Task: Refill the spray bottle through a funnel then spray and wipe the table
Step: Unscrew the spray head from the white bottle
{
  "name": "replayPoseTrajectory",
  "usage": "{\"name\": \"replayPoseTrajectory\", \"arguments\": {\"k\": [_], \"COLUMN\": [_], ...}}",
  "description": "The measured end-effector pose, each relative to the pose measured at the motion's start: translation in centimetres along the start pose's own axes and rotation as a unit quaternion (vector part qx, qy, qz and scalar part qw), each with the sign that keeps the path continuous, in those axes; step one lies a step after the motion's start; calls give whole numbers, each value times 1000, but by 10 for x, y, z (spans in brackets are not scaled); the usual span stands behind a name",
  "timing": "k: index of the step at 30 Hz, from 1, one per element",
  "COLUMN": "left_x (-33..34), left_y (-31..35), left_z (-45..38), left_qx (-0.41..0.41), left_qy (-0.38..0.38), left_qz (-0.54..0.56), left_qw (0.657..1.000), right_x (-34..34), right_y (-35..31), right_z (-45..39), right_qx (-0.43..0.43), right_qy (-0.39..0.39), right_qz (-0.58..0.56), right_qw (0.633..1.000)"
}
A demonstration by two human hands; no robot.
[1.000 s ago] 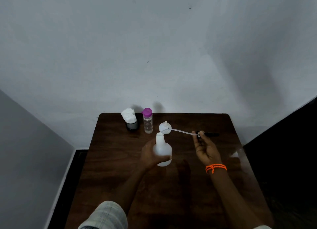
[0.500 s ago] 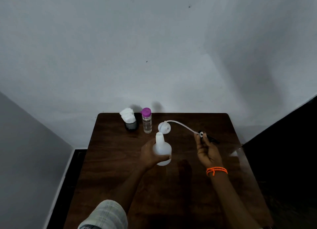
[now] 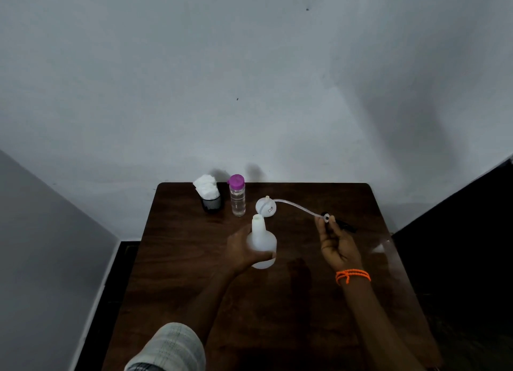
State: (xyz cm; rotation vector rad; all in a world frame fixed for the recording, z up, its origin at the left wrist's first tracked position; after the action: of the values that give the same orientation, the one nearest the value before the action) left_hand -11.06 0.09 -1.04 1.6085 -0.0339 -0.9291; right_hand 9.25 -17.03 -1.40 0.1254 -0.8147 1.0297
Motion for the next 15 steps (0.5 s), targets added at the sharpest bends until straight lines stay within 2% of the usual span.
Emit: {"name": "replayPoseTrajectory", "arguments": {"k": [6, 10, 12, 15], "left_x": [-2, -3, -3, 1], "left_y": [-1, -7, -15, -27], "left_z": [0, -4, -6, -8], "left_qx": [0, -15, -28, -43], "left_qy": [-15, -13, -9, -9], "left_qz": [-9, -12, -14, -23], "left_qw": [1000, 1000, 999, 999], "right_x": [23, 31, 28, 19], "right_y": [-20, -47, -55, -53], "right_z": [-1, -1, -4, -9], "right_qx": [-5, -63, -83, -95], "right_qy": [-27, -7, 18, 58], "right_qz": [-23, -17, 9, 126], "right_qw": [999, 998, 996, 986]}}
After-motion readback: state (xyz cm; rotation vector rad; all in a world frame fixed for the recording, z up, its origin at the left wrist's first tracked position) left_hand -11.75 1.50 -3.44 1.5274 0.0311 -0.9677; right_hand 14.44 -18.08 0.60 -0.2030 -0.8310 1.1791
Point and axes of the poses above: each hand's wrist, its own z-axis away from the middle knuckle, its own x-axis out of the palm, y = z × x, the point moved 8 cm from there along -z, towards the middle knuckle, and after that the axes turned 14 degrees about y, right-handed, at the moved point
